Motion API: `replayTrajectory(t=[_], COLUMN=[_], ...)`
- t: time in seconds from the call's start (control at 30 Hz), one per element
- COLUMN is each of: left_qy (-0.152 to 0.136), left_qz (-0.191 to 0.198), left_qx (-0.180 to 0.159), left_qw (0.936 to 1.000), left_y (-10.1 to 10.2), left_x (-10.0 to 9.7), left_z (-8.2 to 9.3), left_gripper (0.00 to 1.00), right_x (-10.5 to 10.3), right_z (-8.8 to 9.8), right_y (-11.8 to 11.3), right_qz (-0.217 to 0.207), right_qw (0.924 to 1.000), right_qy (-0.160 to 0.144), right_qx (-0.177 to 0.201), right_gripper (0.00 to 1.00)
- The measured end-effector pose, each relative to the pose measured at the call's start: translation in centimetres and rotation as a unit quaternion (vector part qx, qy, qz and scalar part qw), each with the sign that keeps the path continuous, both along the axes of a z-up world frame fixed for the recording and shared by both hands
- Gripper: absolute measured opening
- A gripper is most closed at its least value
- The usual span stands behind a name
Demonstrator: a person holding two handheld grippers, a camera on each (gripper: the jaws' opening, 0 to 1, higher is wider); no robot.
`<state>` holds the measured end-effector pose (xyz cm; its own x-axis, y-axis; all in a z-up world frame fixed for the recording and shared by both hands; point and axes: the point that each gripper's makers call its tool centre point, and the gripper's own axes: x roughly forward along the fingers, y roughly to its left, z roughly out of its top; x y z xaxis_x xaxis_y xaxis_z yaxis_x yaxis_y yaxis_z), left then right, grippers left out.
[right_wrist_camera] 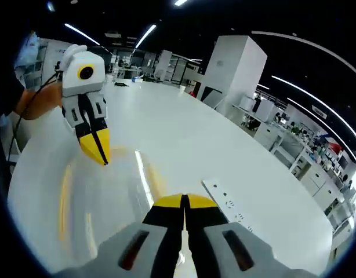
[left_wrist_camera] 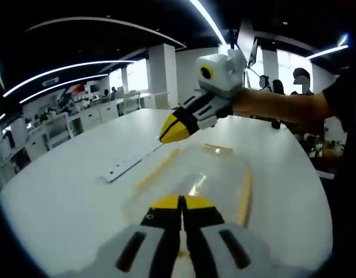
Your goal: Snap each plastic latch of the storage box into its locked position after aligning the lid with the box until every specified latch is closed and the lid sits flush.
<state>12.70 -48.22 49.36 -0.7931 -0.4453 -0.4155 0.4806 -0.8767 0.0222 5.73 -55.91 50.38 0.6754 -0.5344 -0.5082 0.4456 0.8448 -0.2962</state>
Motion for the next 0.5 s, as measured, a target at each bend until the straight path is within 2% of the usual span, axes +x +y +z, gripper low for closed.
replayTrajectory(t=[0.03, 0.07, 0.2, 0.33, 0.4, 0.5], left_qy=[0.000, -0.001, -0.005, 0.004, 0.007, 0.003], left_qz=[-0.001, -0.001, -0.002, -0.004, -0.006, -0.008], left_qx=[0.001, 0.002, 0.009, 0.014, 0.016, 0.016], left_qw=[1.0000, 1.0000, 0.9999, 0.9999, 0.9998, 0.9998], left_y=[0.0, -0.1, -0.1, -0.1, -0.1, -0.1], left_x=[0.0, 0.0, 0.2, 0.1, 0.1, 0.1], left_z=[-0.1, -0.2, -0.7, -0.7, -0.7, -0.7], left_gripper=[0.00, 0.00, 0.00, 0.00, 0.00, 0.00], right_x=[0.1, 0.4, 1.3, 1.9, 2.1, 2.4], right_z=[0.1, -0.2, -1.2, -1.4, -2.2, -3.6], right_y=[-0.5, -0.4, -1.3, -2.3, -2.5, -2.1], right_qz=[0.002, 0.013, 0.055, 0.068, 0.081, 0.114], right_qw=[1.0000, 0.9996, 0.9962, 0.9946, 0.9922, 0.9845], right_qy=[-0.002, -0.006, 0.015, 0.017, 0.033, 0.049], right_qx=[0.004, 0.024, 0.065, 0.076, 0.089, 0.124], right_gripper=[0.00, 0.00, 0.00, 0.00, 0.00, 0.00])
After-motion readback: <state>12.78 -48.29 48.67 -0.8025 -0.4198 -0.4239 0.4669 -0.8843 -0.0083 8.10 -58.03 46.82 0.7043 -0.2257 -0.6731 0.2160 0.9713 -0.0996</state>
